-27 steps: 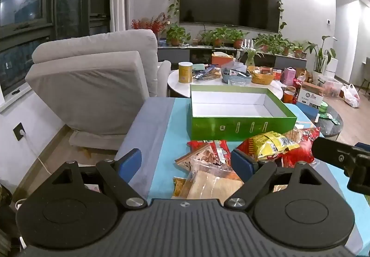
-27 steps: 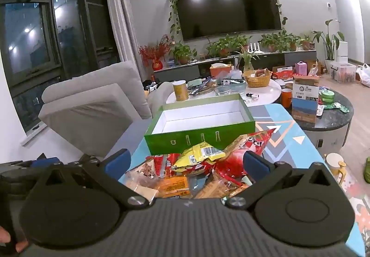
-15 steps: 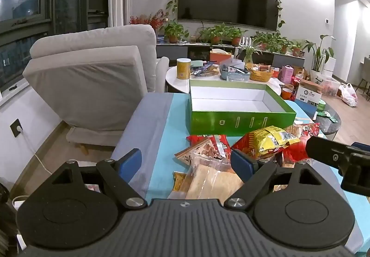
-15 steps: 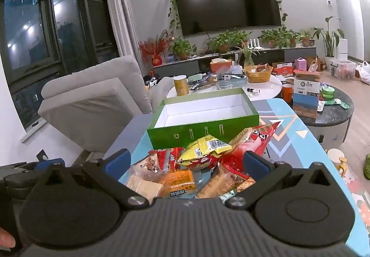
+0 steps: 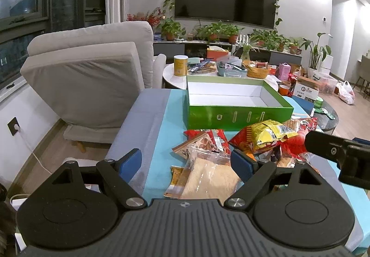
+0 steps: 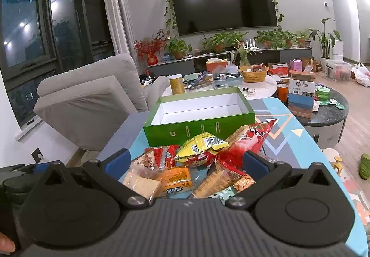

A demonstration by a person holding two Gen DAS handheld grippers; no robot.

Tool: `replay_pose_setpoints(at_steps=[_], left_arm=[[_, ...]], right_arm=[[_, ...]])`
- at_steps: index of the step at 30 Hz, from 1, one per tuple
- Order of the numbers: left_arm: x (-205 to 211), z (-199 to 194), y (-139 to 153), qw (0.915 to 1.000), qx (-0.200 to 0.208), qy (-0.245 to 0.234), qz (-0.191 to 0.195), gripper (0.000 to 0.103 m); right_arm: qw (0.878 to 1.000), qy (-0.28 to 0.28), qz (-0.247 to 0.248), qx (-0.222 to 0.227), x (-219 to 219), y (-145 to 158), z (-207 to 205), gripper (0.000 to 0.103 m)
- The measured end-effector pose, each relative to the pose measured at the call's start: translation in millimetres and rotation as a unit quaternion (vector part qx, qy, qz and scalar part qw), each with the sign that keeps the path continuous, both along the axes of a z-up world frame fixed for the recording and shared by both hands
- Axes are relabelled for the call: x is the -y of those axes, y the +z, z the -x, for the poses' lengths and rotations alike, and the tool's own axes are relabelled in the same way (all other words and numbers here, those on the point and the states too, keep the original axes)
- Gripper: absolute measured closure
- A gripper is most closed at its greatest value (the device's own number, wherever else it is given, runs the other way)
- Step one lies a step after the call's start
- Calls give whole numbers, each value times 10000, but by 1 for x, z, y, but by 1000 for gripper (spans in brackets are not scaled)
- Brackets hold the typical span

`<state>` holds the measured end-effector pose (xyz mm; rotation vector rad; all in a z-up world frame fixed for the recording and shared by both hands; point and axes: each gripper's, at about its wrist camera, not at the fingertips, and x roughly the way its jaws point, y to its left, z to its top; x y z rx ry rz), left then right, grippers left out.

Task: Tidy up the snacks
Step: 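Move the left tool toward the bagged bread slice in the snack pile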

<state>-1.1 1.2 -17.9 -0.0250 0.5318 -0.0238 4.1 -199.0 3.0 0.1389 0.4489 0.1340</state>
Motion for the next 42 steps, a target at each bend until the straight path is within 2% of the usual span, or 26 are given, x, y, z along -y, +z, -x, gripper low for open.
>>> replay_pose_setpoints(at_steps=[15,21,37,42], left_arm=[[2,4,-4,10000,-34,-72,-30,21],[0,4,-4,9998,-71,-193,47,26],[-3,4,-3,9997,-93,-195,62,26],[-8,-1,-8,9996,-170,-220,108,33]], right_arm=[[10000,-16,-44,-23,1,0,3,46],[9998,62,-149,-128,1,-2,2,46],[9994,183,-246,-176,-2,-3,1,46],[9991,246,-273,-231,-3,-5,-1,46]])
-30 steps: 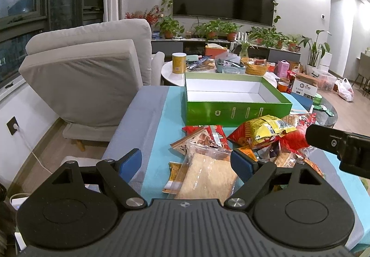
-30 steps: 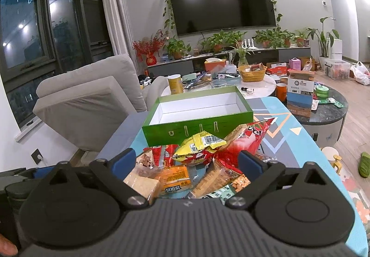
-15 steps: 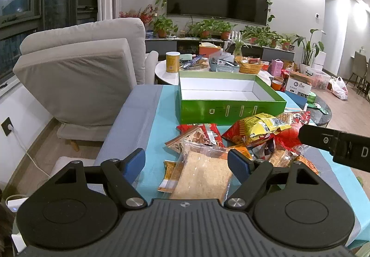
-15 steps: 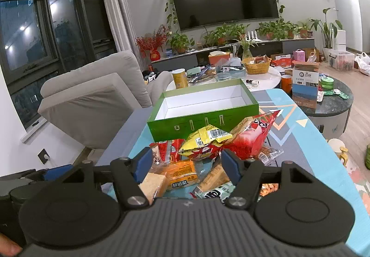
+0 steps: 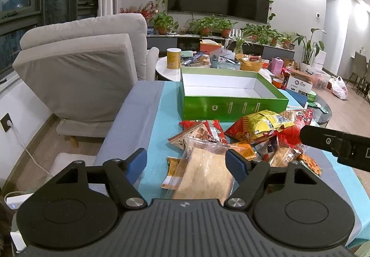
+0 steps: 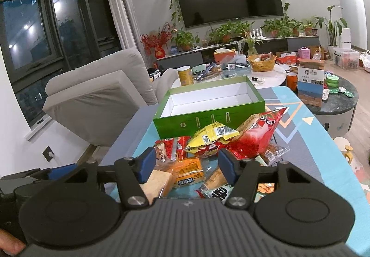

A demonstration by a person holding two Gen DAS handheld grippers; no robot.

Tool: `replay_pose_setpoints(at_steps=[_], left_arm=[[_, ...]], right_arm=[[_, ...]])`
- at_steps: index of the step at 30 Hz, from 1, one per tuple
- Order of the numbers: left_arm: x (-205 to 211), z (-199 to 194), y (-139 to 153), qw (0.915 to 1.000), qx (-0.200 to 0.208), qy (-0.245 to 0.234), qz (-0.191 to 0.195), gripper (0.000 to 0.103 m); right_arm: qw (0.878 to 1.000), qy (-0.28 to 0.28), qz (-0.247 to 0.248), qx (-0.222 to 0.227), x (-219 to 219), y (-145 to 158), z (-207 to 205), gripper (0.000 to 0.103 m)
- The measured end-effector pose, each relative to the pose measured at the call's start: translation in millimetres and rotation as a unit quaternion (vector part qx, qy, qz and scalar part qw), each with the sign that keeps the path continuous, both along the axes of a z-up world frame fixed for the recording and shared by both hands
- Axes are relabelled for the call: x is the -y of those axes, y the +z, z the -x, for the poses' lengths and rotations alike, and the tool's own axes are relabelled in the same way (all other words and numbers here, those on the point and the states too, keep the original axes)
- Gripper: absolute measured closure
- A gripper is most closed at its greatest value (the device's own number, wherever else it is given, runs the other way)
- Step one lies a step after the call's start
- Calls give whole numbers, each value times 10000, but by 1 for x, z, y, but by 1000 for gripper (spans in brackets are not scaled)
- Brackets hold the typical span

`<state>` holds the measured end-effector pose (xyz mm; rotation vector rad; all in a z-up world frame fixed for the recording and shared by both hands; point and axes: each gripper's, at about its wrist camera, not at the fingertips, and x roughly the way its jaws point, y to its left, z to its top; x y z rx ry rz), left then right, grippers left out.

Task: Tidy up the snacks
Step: 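Move the left tool toward the bagged bread slice in the snack pile, then close the left tool on the bagged bread slice and lift it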

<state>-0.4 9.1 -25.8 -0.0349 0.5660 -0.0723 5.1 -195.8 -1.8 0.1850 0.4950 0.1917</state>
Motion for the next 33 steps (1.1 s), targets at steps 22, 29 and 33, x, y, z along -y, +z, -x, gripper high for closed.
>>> replay_pose_setpoints(at_steps=[22,29,33], left_arm=[[-20,-7,-19,9996,-256,-61,134,47],[-32,-13,-31,9990,-355,-124,235,47],[-40,-20,-41,9977,-506,-285,346,48]], right_arm=[[9983,441,-90,-375,-23,-14,-6,47],[9968,476,-120,-627,-31,-25,-12,47],[9953,478,-181,-822,-35,-32,-19,47]])
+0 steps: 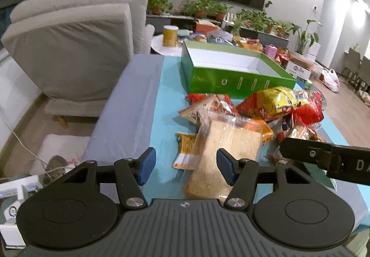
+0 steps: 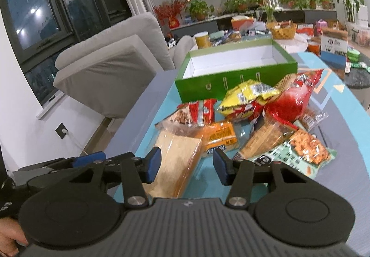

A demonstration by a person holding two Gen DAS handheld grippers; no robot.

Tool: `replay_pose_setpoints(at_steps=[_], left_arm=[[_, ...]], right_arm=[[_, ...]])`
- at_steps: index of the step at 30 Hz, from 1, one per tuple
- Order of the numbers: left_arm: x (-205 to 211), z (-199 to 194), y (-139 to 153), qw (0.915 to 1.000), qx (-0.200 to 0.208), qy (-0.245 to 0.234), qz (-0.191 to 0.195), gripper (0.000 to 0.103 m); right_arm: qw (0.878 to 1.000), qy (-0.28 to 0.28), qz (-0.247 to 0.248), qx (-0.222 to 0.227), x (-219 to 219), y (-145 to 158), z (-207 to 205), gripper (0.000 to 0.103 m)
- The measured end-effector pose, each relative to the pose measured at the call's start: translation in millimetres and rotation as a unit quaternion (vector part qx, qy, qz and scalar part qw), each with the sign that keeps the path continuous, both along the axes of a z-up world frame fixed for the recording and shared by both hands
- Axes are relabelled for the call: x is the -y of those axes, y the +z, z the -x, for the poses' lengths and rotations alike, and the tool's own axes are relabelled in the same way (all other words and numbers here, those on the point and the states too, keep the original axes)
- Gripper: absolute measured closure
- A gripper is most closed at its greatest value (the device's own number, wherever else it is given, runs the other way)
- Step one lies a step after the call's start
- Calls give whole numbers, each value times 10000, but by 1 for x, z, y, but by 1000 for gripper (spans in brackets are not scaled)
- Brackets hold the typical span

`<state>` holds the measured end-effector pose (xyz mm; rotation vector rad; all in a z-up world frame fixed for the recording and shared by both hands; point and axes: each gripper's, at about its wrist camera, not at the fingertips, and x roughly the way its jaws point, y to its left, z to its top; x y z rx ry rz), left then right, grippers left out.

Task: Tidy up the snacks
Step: 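Close the left tool on the bagged bread slice and lift it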

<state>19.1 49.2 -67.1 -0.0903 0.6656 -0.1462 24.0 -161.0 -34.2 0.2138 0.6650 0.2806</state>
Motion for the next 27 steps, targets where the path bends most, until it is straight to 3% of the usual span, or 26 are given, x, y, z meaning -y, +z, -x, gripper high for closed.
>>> replay_pose_setpoints(at_steps=[7,14,27], left_arm=[[-5,-8,-13,9988,-94,-468,136,48],[-4,-15,-23,9970,-256,-708,167,48],[0,-20,-31,9935,-334,-1072,184,48]], right_arm=[[9987,-30,-199,-467,-9,-16,-12,47],[9950,-170,-384,-907,-8,-28,-21,55],[9933,-220,-355,-1080,-13,-36,-32,55]])
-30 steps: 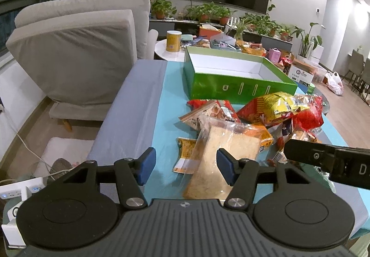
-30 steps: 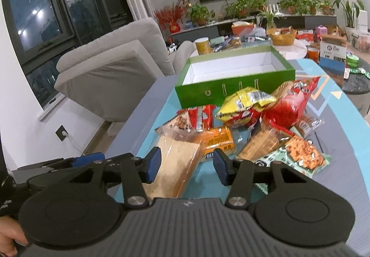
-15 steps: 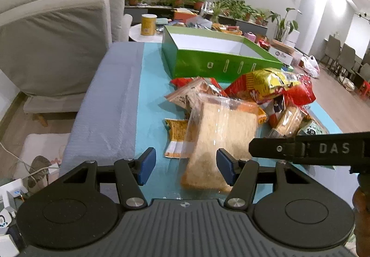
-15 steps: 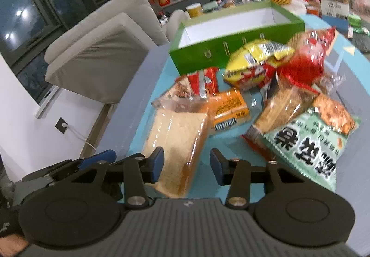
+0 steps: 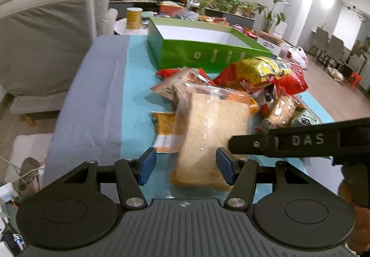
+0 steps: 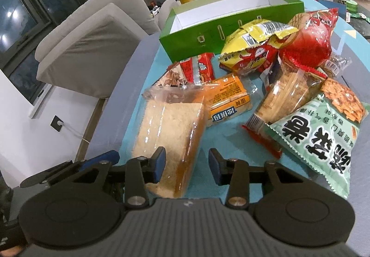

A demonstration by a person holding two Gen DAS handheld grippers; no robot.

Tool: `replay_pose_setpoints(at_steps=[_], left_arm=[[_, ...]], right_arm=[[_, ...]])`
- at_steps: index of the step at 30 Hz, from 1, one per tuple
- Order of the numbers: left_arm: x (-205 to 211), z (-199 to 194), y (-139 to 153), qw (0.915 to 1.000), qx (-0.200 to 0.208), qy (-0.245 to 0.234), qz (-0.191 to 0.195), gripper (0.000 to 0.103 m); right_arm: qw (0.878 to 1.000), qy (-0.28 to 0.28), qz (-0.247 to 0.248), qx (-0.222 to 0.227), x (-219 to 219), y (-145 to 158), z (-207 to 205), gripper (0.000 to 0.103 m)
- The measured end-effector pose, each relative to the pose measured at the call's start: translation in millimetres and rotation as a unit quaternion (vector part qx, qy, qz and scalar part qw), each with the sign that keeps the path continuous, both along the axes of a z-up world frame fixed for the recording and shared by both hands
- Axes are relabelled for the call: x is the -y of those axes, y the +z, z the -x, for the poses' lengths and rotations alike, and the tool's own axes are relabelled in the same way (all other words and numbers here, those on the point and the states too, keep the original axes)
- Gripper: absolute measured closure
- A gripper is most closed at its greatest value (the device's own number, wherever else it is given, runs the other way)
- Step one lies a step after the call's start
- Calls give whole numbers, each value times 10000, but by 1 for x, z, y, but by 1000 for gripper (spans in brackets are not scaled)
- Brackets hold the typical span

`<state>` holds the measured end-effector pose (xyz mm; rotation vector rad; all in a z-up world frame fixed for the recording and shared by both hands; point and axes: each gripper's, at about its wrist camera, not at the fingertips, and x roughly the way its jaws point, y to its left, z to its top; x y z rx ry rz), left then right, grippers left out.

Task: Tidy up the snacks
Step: 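Close the left tool on the bagged bread slice and lift it, then carry the bread slice over the green box and release it inside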

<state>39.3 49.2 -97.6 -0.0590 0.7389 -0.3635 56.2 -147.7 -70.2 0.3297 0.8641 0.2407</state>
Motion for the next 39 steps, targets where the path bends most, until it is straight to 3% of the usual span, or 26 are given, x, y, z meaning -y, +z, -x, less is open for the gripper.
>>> replay_pose_setpoints(at_steps=[3,5,7,8,12,20,28,34,39], left_arm=[[2,-2,-4,9999,-47,-81,97,49],[1,-3,-4,9997,-49,-119,185,56],[2,-1,-3,9997,-31,-137,211,60],[4,1,-2,9997,22,-173,184,62],[9,10,11,9991,270,-291,157,64],[19,6,50,9961,836,-244,141,64],[37,-34,85,9909,1334,-130,156,64],[56,-82,99,9888,1486,-5,170,64],[70,-124,99,9891,1464,88,107,64]], right_arm=[[9999,15,-88,-53,1,-2,-4,55],[9999,12,-120,-53,2,-3,-5,55],[9998,91,-183,-6,2,-3,-6,62],[9997,151,-206,20,1,-1,-5,68],[9992,181,40,345,-3,8,1,69],[9958,215,-109,881,10,44,-3,69],[9891,388,90,1417,16,77,-39,68],[9845,414,273,1684,26,93,-83,68],[9855,442,117,1633,40,91,-125,68]])
